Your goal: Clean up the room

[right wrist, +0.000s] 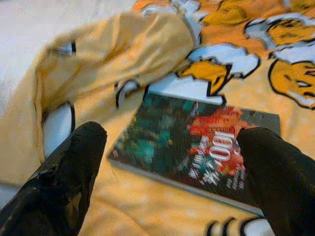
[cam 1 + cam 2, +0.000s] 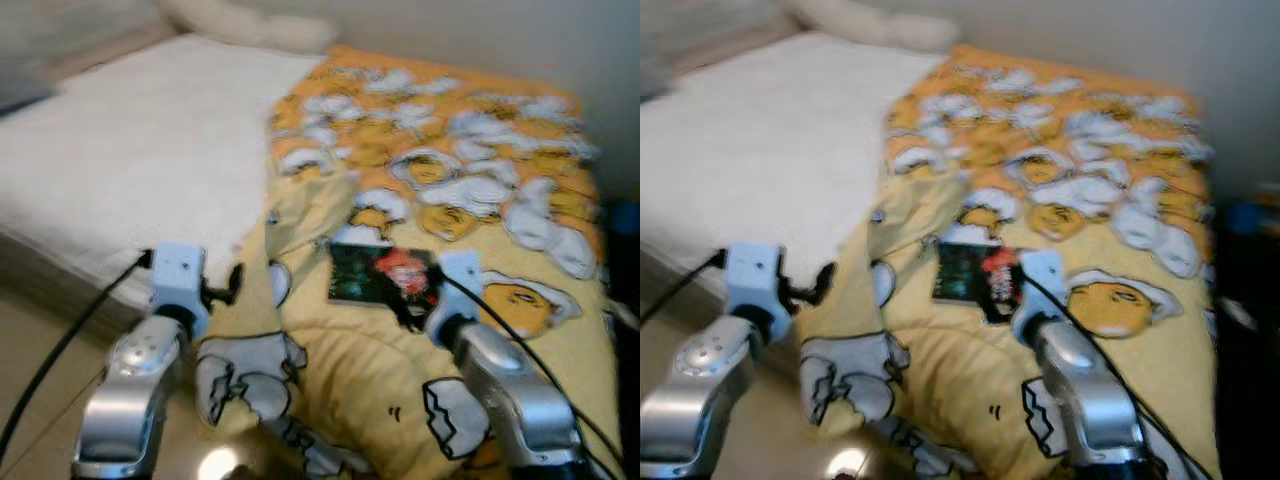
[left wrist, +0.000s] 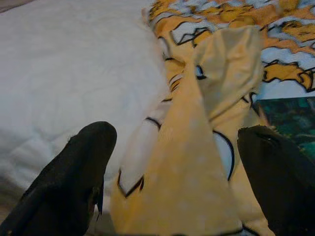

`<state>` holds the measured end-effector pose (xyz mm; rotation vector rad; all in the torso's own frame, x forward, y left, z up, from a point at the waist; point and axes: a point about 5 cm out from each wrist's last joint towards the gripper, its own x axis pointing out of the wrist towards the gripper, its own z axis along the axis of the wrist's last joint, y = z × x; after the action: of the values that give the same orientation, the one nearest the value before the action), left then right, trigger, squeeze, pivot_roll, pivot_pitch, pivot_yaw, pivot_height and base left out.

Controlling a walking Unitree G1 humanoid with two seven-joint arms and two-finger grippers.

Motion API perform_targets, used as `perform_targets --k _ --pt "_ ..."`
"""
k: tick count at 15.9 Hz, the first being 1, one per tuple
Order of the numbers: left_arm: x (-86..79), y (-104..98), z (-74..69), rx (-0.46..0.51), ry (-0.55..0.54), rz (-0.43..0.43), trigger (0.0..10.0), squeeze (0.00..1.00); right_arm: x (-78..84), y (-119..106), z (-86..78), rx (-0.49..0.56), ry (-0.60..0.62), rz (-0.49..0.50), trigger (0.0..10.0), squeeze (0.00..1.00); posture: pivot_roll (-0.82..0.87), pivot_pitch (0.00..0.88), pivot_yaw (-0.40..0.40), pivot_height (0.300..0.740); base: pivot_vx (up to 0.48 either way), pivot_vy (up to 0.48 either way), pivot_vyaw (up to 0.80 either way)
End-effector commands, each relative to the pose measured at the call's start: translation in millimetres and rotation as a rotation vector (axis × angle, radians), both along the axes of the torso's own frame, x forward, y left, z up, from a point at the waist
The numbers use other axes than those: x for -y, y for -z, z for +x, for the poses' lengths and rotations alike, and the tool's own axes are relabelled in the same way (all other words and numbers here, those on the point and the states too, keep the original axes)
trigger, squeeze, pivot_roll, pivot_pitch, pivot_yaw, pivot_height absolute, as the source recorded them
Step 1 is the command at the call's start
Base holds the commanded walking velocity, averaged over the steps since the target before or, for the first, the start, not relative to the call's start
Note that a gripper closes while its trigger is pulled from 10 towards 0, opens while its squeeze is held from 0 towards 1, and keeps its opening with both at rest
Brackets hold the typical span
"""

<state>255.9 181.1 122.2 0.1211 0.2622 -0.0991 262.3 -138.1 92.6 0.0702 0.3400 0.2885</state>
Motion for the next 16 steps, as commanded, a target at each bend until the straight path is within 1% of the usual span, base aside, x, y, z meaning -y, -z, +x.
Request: perform_targets --k 1,2,3,5,7,8,10,11,12,13,15,16 --pt "-2.8 -2 0.0 0.006 -0.009 0.013 10.0 1.0 -6.7 -4 0.0 0.009 -0.021 0.027 10.0 0.0 -0.1 0.0 -0.016 0.74 0.0 0.0 0.69" --pt "-2.7 -2 -0.5 0.011 -0.005 0.019 10.0 1.0 -7.3 -4 -1.1 0.01 -0.022 0.046 10.0 0.0 -0.1 0.0 -0.018 0.74 0.0 0.0 0.0" --pt "-2.1 -3 -0.5 0.021 0.005 0.015 10.0 1.0 -8.1 -4 -1.8 0.01 -0.036 0.04 10.0 0.0 -0.1 0.0 -0.018 0.74 0.0 0.0 0.0" --pt "4.5 -3 -3.3 0.02 0.076 0.02 10.0 1.0 -7.6 -3 -3.4 0.009 -0.044 0.041 10.0 0.0 -0.09 0.0 -0.025 0.74 0.0 0.0 0.0" --pt "12.6 -7 -7.2 0.04 0.158 0.029 10.0 1.0 -4.4 -3 -5.2 0.009 -0.043 0.044 10.0 0.0 -0.09 0.0 -0.031 0.74 0.0 0.0 0.0" --pt "13.3 -10 -9.0 0.053 0.175 0.027 10.0 1.0 -0.7 -4 -5.9 0.011 -0.023 0.048 10.0 0.0 -0.09 0.0 -0.034 0.74 0.0 0.0 0.0" --pt "13.9 -13 -14.7 0.06 0.206 0.003 10.0 1.0 6.9 -1 -8.9 -0.002 0.043 0.084 10.0 0.01 -0.09 0.0 -0.034 0.74 0.0 0.0 0.0" --pt "16.3 -13 -17.6 0.056 0.246 -0.019 10.0 1.0 11.4 3 -8.8 -0.023 0.091 0.109 10.0 0.82 -0.08 0.0 -0.032 0.74 0.0 0.0 0.0" --pt "17.6 -12 -19.0 0.053 0.267 -0.028 10.0 1.0 13.3 6 -8.5 -0.034 0.11 0.119 10.0 0.82 -0.08 0.0 -0.031 0.74 0.0 0.0 0.0" --pt "21.9 -10 -20.6 0.025 0.376 -0.026 10.0 1.0 17.7 12 -0.5 -0.074 0.151 0.164 10.0 1.0 -0.09 0.0 -0.025 0.74 0.0 0.0 0.0" --pt "25.4 -9 -19.2 0.001 0.488 -0.027 10.0 1.0 20.1 17 11.1 -0.116 0.165 0.189 10.0 1.0 -0.1 0.0 -0.014 0.74 0.0 0.0 0.0" --pt "26.1 -10 -16.3 -0.017 0.556 -0.013 10.0 1.0 20.7 22 20.0 -0.161 0.161 0.191 10.0 1.0 -0.11 0.0 -0.008 0.74 0.0 0.0 0.0"
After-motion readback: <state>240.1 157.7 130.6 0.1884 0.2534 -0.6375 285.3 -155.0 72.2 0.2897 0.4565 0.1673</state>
